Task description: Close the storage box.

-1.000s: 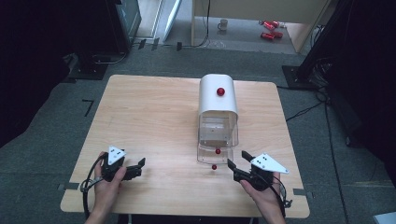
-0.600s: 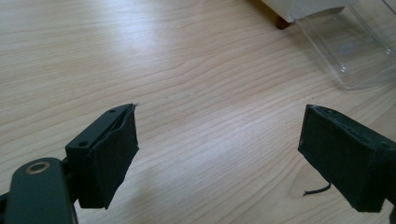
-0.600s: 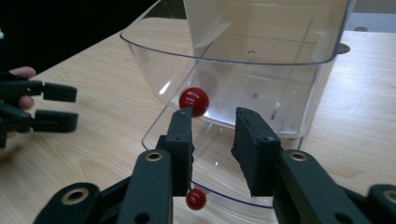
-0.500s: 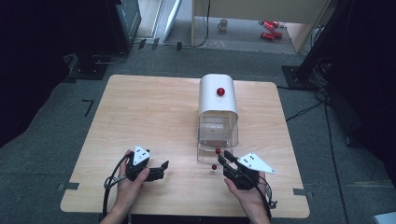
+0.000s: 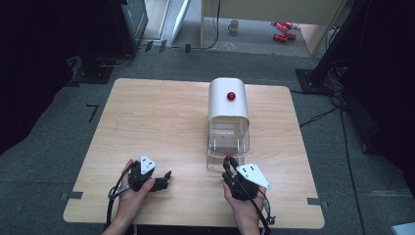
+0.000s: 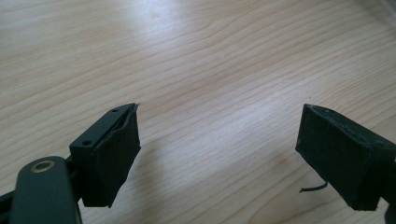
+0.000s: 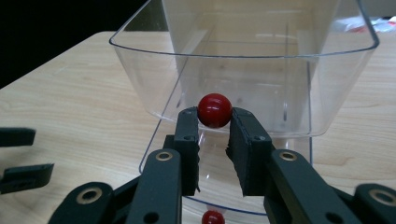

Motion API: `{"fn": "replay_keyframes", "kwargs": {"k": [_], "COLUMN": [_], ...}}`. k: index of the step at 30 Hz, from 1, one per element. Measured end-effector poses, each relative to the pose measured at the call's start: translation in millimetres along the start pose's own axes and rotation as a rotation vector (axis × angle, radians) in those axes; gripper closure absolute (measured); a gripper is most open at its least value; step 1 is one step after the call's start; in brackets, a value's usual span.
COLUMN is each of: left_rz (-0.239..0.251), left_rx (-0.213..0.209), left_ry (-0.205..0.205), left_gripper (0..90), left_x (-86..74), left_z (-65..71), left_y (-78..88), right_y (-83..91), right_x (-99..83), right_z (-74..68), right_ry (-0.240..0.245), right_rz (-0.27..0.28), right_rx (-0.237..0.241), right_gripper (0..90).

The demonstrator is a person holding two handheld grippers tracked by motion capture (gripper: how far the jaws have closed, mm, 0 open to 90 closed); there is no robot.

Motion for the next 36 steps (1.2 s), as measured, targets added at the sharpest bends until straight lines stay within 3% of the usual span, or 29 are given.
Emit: {"fn": "replay_keyframes", "kwargs": {"k": [9,16,20,26,36], "left_rz": [-0.03,-0.03,-0.035,-0.052,-0.068], "left_rx": [0.013,0.024,0.029,0.06,0.091], "left_ry": [-0.001,-0.011,0.001,0.068,0.102], "left_gripper": [13.6,11.8,10.1,8.6,8.7], "left_x": [-5.1,-8.6,-11.5,-20.2,-33.0], "left_z": [-5.2,-8.4,-12.8,-29.4,-54.4], "left_y": [-1.0,1.9,3.7,8.4,17.8], "right_y": [0.4,-4.5,-9.1,-18.1,-34.2], "right_x": [5.4,13.4,15.8,22.2,39.2], "right_z": [-1.9,0.9,0.9,0.8,2.0], "right_ry": [-0.001,-0.009,-0.006,-0.012,-0.016], "right_rz": [0.042,0.037,0.039,0.05,0.078], "right_rx": [0.005,0.003,0.0,-0.004,-0.006], "right_gripper": [75.6,75.6,75.6,75.6,75.6]}}
Point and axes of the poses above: each handheld gripper's, and its own axes: y roughly backward along the jaws, x roughly out of its top, z roughly to its right, the point moved 1 cm from there along -y, roughly forward along the jaws, and after that the axes turned 11 degrees about -y, right-handed, at the moved point
